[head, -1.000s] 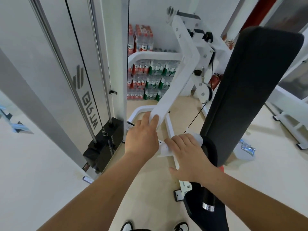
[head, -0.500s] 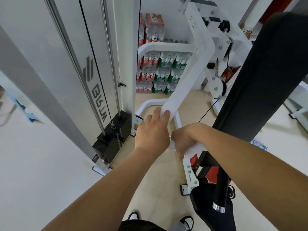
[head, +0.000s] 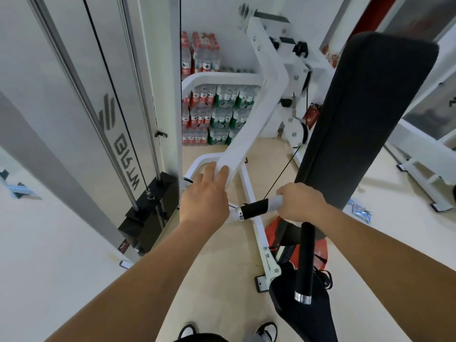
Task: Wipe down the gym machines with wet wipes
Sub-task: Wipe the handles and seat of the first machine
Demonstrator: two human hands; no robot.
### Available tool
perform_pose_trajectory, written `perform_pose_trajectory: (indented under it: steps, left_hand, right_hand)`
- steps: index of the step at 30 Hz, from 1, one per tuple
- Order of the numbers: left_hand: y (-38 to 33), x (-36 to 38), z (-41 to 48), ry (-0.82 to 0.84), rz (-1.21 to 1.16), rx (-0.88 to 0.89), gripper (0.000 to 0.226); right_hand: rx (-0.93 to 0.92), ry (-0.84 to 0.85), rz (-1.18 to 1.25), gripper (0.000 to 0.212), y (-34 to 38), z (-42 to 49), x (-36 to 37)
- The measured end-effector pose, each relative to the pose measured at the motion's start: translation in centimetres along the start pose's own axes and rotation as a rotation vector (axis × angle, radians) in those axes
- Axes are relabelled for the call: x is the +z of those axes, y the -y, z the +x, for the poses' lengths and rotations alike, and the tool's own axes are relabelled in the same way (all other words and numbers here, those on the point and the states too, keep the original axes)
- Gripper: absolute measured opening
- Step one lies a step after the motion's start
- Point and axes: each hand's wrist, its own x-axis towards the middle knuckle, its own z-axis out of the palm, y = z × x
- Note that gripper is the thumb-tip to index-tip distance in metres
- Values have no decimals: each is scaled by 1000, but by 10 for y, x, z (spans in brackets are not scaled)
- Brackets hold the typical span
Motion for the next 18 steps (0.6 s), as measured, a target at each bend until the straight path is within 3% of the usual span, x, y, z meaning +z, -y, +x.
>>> perform_pose_trajectory:
  steps: [3, 5, 9, 11, 15, 18]
  left_hand:
    - [-1, 2, 1, 2, 19, -13, 61]
    - [-2, 3, 1, 6, 35, -7, 61]
    - [-1, 2, 2, 0, 22, -18, 58]
    - [0, 1, 2, 3, 3, -15, 55]
    - [0, -2, 0, 3, -6, 5, 54]
    - [-1, -2, -1, 14, 1, -2, 54]
  right_hand:
    - [-1, -22, -223, 20, 20, 6, 4]
    - [-111, -104, -360, 18, 47, 8, 16]
    - [-364, -225, -414, 17, 85, 1, 38]
    - [-416, -189, -382, 17, 76, -1, 32]
    - [-195, -134, -241, 16, 16, 1, 9]
    - [71, -98, 278, 9, -18, -7, 17]
